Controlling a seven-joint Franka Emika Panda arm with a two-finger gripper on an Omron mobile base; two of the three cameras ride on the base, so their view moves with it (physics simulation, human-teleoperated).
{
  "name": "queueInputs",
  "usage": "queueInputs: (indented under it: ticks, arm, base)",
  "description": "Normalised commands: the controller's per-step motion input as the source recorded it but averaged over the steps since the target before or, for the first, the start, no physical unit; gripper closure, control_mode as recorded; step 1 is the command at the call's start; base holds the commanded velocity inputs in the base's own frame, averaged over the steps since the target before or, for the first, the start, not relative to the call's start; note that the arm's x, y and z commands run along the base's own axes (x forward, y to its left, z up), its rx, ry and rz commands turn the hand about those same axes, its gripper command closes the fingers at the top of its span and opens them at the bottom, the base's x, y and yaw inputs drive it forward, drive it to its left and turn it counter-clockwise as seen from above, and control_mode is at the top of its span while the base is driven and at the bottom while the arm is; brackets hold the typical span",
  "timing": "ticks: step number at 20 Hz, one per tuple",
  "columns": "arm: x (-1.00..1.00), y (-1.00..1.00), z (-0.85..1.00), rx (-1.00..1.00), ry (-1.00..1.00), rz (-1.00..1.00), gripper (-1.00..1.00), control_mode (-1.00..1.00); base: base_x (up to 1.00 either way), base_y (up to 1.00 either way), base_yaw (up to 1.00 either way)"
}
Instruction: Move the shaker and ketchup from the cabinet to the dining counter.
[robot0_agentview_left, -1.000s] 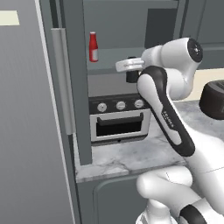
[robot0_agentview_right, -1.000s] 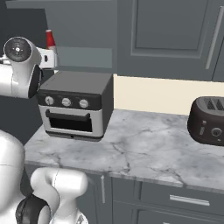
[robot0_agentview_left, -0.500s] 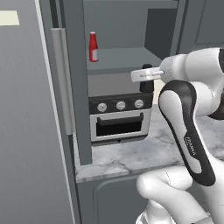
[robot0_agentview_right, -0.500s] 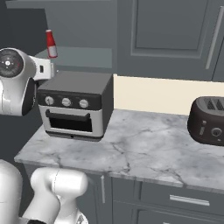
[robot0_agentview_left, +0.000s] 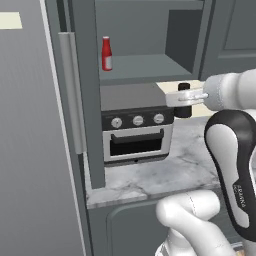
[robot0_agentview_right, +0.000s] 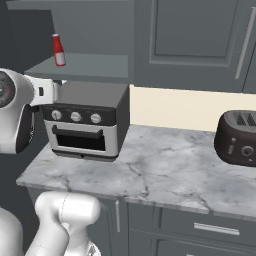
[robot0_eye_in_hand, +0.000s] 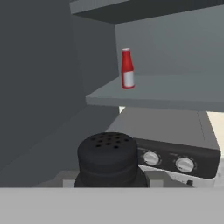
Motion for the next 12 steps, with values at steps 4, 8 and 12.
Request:
queueInputs:
  ticks: [4, 8, 12]
  arm:
    - [-0.11, -0.02, 0.0, 0.0, 0.0, 0.0, 1.0, 1.0]
    - [0.0, 0.0, 0.0, 0.0, 0.0, 0.0, 1.0, 1.0]
    - [0.0, 0.0, 0.0, 0.0, 0.0, 0.0, 1.0, 1.0]
  base:
    - [-0.25, -0.02, -0.01]
    - [-0.15, 0.0, -0.02]
    - [-0.21, -0.06, 0.0]
